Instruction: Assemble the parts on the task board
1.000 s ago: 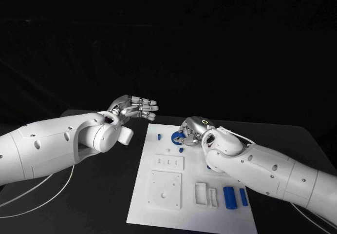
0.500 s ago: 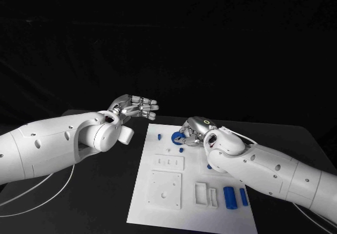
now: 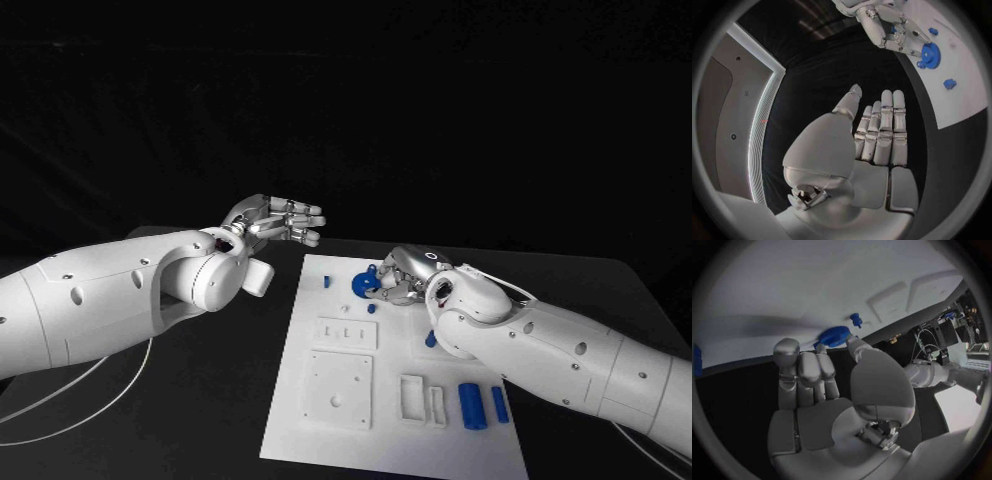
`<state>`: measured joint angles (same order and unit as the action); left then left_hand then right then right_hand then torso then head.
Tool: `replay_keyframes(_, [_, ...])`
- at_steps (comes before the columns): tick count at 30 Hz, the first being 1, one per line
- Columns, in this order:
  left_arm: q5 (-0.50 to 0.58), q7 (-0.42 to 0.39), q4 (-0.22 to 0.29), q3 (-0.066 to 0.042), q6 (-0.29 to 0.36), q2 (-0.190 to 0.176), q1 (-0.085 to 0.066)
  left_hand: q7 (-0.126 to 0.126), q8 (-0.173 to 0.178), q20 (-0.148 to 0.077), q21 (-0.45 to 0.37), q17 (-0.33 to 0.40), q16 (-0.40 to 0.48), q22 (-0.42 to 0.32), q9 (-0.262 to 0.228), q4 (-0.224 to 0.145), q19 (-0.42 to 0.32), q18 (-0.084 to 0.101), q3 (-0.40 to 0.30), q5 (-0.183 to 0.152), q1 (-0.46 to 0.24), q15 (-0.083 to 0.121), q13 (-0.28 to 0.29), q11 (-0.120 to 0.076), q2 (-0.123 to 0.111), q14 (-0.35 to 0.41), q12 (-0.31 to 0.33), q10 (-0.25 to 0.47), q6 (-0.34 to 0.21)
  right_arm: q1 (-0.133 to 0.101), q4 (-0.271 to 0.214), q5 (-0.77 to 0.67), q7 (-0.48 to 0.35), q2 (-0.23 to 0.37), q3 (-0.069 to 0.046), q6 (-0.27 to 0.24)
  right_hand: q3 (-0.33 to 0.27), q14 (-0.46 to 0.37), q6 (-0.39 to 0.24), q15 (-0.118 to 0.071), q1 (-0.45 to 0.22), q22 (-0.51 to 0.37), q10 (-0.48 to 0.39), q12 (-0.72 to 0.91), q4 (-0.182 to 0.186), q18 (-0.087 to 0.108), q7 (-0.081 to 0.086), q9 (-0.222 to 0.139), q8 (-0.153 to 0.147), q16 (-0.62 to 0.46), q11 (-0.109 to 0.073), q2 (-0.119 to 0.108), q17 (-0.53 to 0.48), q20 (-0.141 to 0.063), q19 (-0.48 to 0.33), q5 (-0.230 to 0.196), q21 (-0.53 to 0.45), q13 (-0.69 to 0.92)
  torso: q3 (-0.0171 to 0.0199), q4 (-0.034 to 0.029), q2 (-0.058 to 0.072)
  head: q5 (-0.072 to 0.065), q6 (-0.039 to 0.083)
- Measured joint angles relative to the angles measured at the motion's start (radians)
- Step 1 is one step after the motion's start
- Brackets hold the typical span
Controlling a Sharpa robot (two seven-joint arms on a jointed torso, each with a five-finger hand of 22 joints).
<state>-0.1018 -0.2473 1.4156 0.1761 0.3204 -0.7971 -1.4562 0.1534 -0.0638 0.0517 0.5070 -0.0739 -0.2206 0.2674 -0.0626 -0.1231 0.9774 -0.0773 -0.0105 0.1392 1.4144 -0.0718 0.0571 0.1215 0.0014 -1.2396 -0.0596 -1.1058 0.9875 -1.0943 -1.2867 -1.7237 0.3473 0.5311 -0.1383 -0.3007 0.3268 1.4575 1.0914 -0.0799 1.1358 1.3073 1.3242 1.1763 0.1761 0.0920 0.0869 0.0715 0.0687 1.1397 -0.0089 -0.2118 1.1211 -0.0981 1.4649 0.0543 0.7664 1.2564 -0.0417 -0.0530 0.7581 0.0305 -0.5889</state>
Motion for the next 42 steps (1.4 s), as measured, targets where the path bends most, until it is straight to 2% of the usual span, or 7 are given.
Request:
replay_keyframes(10, [0.0,0.001,0.001,0.0,0.0,-0.005,0.0,0.0,0.0,0.0,0.0,0.0,0.0,0.0,0.0,0.0,0.0,0.0,0.0,0.0,0.0,0.0,0.0,0.0,0.0,0.0,0.0,0.0,0.0,0.023,-0.065,0.01,-0.001,0.066,-0.004,-0.032,0.013,0.0,0.0,0.0,0.0,0.001,0.0,0.0,-0.001,0.0,0.0,0.003,0.0,0.0,0.0,0.0,0.0,0.0,0.0,0.0,0.0,0.0,0.0,-0.0001,0.001,0.001,0.003])
replay_keyframes(18, [0.0,0.001,-0.004,0.0,0.0,-0.01,0.0,0.0,0.0,0.0,0.0,0.0,0.0,-0.003,0.0,0.0,0.0,0.0,0.0,0.0,0.0,0.0,0.0,0.0,0.0,0.0,0.0,0.0,0.0,0.032,-0.14,0.036,-0.01,0.161,-0.07,-0.082,0.004,0.0,0.0,0.0,0.009,0.001,0.0,0.0,-0.006,0.0,0.0,0.003,0.001,-0.006,0.0,-0.009,-0.007,0.0,0.0,0.0,0.0,-0.003,0.0012,0.0035,0.0,0.0,0.007])
replay_keyframes(21, [-0.001,0.001,-0.012,0.0,0.0,-0.009,0.0,0.0,0.0,0.0,0.0,0.0,0.0,-0.003,0.0,0.0,0.0,0.0,0.0,0.0,0.0,0.0,0.0,0.0,0.0,0.0,0.0,0.0,0.0,0.033,-0.151,0.065,-0.027,0.196,-0.094,-0.089,-0.033,0.0,0.004,0.0,0.08,0.001,0.0,0.0,-0.055,0.0,-0.001,0.003,0.001,-0.006,0.0,-0.016,-0.009,0.0,0.0,0.019,-0.008,-0.003,0.0022,0.0075,0.0,-0.003,0.01])
replay_keyframes(23, [-0.001,0.001,-0.018,0.001,0.0,-0.009,0.0,0.0,0.0,0.0,0.0,0.0,0.0,-0.003,0.0,0.0,0.0,0.0,0.0,0.0,0.0,0.0,0.0,0.0,0.0,0.0,0.0,0.0,0.0,0.033,-0.153,0.099,-0.052,0.224,-0.108,-0.093,-0.09,0.0,0.009,0.0,0.144,0.001,0.0,0.0,-0.115,0.0,-0.001,0.002,0.0,-0.006,0.0,0.005,-0.008,0.0,0.0,0.126,-0.013,-0.001,0.0028,0.0121,0.0,-0.003,0.013])
replay_keyframes(29, [-0.002,0.0,-0.028,0.001,-0.001,-0.008,0.0,0.0,0.0,0.0,0.0,0.0,0.0,-0.003,0.0,0.0,0.0,0.0,0.0,0.0,0.0,0.0,0.0,0.0,0.0,0.0,0.0,0.0,0.0,0.033,-0.126,0.216,-0.17,0.293,-0.138,-0.096,-0.104,0.0,0.011,0.0,0.176,0.001,0.0,0.0,-0.224,0.0,0.0,-0.001,0.0,-0.006,0.0,0.034,-0.007,0.0,0.0,0.221,-0.02,0.002,0.0056,0.0248,-0.001,-0.011,0.018])
replay_keyframes(35, [-0.003,-0.001,-0.03,0.001,-0.004,-0.01,0.0,0.0,0.0,0.0,0.0,0.0,0.0,-0.003,0.0,0.0,0.0,0.0,0.0,0.0,0.0,0.0,0.0,0.0,0.0,0.0,0.0,0.0,0.0,0.034,-0.067,0.311,-0.295,0.331,-0.146,-0.085,-0.147,-0.003,0.007,0.003,0.174,0.001,-0.011,-0.01,-0.28,0.0,0.005,-0.002,0.0,-0.02,0.004,0.061,-0.014,0.0,0.0,0.258,-0.039,-0.006,0.01,0.0328,-0.002,-0.018,0.02])
replay_keyframes(42, [-0.003,-0.002,-0.03,0.002,-0.008,-0.016,0.0,0.0,0.0,0.0,-0.004,0.0,0.0,-0.009,0.0,0.007,0.0,0.0,0.007,-0.007,0.0,0.0,0.0,0.002,0.0,0.0,0.0,0.002,0.0,0.037,-0.015,0.384,-0.399,0.353,-0.148,-0.061,-0.209,-0.007,-0.015,0.007,0.187,0.0,-0.027,-0.036,-0.311,-0.001,0.015,-0.002,0.0,-0.038,0.009,0.08,-0.026,0.0,0.0,0.289,-0.078,-0.032,0.0112,0.0339,-0.002,-0.036,0.023])
